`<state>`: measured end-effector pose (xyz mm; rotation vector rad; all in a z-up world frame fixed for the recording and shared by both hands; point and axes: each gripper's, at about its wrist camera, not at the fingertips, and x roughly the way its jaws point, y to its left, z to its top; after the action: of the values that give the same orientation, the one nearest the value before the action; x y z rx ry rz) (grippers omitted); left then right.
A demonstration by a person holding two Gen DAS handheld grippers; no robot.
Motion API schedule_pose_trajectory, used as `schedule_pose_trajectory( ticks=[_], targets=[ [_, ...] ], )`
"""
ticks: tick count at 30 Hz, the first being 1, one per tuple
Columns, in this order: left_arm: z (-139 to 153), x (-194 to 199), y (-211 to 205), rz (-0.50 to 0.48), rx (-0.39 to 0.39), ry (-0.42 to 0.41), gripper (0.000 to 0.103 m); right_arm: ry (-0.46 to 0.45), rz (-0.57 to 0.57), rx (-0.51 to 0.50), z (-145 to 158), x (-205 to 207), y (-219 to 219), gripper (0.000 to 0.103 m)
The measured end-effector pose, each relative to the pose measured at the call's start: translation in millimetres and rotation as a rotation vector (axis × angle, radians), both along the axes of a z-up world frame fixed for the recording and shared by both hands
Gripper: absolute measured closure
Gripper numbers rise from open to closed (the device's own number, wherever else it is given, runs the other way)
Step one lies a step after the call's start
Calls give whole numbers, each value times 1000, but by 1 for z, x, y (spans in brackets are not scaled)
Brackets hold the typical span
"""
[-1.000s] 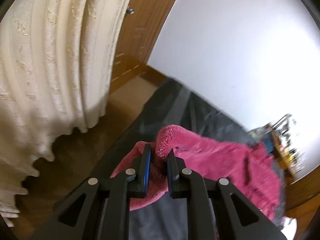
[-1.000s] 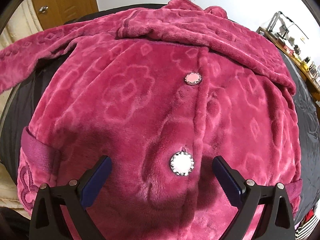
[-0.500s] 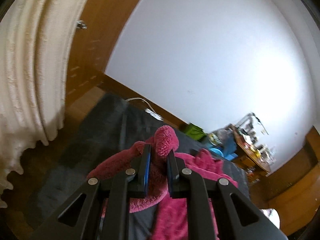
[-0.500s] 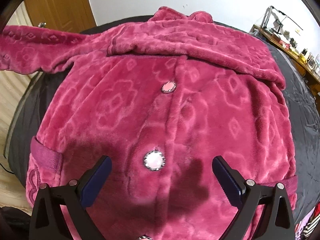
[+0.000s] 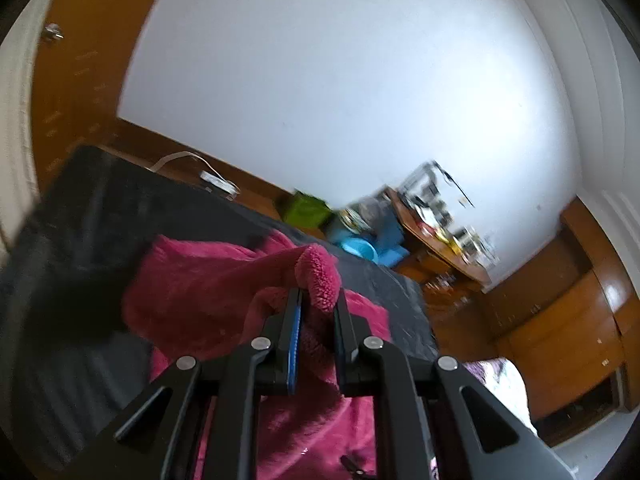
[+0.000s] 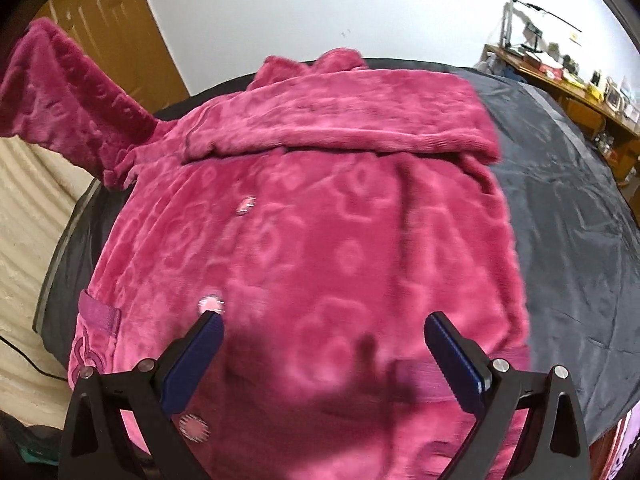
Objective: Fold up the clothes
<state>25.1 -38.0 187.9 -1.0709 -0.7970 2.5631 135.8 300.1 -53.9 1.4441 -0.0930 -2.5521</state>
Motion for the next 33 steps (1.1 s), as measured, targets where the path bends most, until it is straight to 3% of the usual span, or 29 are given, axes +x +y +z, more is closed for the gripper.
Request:
schedule_pose_trajectory(
  ticks=[7,15,18,23,29,33],
  targets=[
    [-33,-42,100,-108,66,-66,88,-15,-52,-39,-2,12,61,1],
    [-79,-71,189,-216,24,-150,88,-25,-85,-63,-6,29,104,1],
    [-99,-77,208,-250,-19,-207,75,-22,-82,-70,-6,33,111,1],
    [-111,-68,202,-249,-1,-236,57,-9,-80,-86,-3,37,119,1],
    [-110,-66,172,-188,-82,-239,45,-6,-69,-153,4,17,120,1],
    [-122,-79,130,-110,-139,-274,41,43,-82,-207,22,-12,120,1]
  ],
)
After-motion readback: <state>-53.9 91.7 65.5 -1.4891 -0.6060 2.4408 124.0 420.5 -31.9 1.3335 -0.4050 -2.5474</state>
